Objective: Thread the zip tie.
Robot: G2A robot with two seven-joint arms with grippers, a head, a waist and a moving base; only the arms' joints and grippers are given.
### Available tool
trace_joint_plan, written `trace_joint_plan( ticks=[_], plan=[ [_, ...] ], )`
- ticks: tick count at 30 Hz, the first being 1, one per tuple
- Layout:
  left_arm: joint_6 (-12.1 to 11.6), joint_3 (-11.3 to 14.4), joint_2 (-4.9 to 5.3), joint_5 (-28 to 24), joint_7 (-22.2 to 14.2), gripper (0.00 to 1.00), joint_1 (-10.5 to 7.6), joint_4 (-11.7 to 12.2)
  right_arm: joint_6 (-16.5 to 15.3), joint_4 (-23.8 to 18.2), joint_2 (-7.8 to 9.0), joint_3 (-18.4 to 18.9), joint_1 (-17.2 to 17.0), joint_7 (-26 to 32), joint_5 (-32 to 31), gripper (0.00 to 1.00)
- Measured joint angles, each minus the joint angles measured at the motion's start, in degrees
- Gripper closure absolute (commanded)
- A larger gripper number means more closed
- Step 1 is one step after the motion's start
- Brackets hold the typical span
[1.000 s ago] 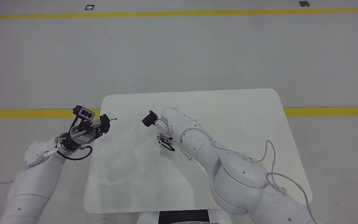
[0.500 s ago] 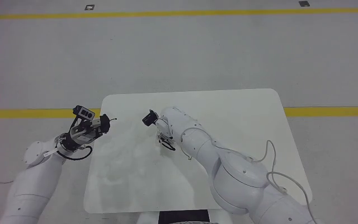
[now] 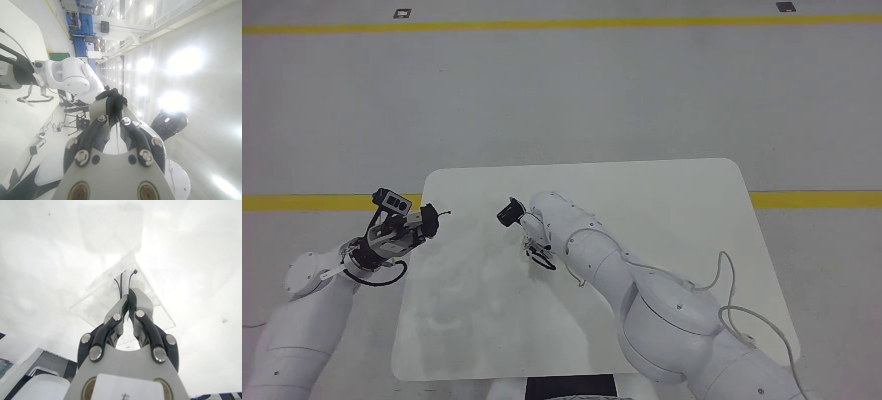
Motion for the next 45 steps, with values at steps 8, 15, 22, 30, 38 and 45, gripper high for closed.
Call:
trace_joint_plan(
  ticks=[8, 15, 22, 30, 38, 45],
  plan=[
    [0.0, 0.0, 0.00, 0.0, 0.0, 1.00, 0.00, 0.0, 0.3, 0.2, 0.05, 0.7, 0.4, 0.5, -0.3, 1.00],
    [0.0, 0.0, 0.00, 0.0, 0.0, 1.00, 0.00, 0.0, -3.7, 0.7, 0.66, 2.6, 2.0, 0.9, 1.8, 1.00],
    [0.0, 0.0, 0.00, 0.0, 0.0, 1.00, 0.00, 0.0, -8.9, 1.1, 1.79, 4.8, 3.5, 1.6, 4.8, 1.00],
    [0.0, 0.0, 0.00, 0.0, 0.0, 1.00, 0.00, 0.0, -11.4, -1.4, 4.28, 7.9, 4.4, 3.1, 9.9, 1.00],
    [0.0, 0.0, 0.00, 0.0, 0.0, 1.00, 0.00, 0.0, -11.4, -10.0, 9.77, 10.6, 2.8, 7.0, 14.5, 1.00],
    [0.0, 0.0, 0.00, 0.0, 0.0, 1.00, 0.00, 0.0, -11.4, -20.7, 16.22, 15.2, -0.4, 7.7, 18.8, 1.00]
  ],
)
